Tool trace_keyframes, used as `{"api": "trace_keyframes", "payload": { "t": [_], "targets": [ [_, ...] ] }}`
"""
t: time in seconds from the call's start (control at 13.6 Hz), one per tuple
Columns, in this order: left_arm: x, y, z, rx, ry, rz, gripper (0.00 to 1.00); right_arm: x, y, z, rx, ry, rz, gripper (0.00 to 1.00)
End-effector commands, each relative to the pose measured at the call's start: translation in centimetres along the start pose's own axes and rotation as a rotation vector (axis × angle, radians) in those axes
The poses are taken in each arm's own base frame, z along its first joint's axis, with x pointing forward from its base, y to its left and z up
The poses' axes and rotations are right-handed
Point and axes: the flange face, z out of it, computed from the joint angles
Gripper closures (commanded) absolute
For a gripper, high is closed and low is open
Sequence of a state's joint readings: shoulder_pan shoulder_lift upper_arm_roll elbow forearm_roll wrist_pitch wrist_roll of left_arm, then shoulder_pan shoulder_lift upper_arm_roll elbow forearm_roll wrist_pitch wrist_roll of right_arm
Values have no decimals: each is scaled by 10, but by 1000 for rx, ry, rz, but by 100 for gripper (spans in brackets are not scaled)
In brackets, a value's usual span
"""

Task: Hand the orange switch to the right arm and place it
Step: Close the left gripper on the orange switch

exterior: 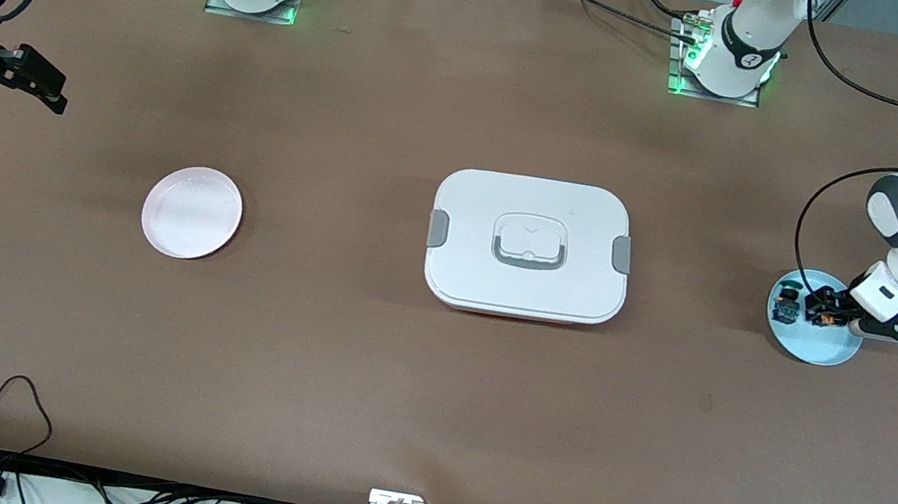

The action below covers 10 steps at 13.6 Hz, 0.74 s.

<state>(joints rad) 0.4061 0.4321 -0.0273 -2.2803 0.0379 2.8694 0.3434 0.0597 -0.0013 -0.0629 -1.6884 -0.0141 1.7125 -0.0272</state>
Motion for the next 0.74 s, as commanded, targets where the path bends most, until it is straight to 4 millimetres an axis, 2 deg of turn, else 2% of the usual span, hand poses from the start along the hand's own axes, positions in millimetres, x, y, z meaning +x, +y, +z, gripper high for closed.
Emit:
{"api": "trace_keyframes", "payload": {
  "t": [0.0, 0.15, 0.29, 0.44, 0.52, 0.66],
  "targets": [
    [0, -2, 3, 3, 7, 23, 50, -6, -3, -4, 5, -1, 3, 0],
    [1, -3, 2, 4, 8, 23, 65, -6, -1, -4, 5, -4, 6, 0],
    [9, -4, -5, 12, 28, 36, 69, -6, -3, -4, 5, -5, 3, 0],
    [29, -11, -27, 33, 72, 81, 70, -6, -2, -3, 5, -10, 5, 0],
    [35, -12, -36, 27, 52, 102, 72, -5, -2, -2, 4, -11, 5, 0],
    [64, -18, -61, 2, -21, 113, 73, -4, -3, -2, 3, -12, 1, 0]
  ]
}}
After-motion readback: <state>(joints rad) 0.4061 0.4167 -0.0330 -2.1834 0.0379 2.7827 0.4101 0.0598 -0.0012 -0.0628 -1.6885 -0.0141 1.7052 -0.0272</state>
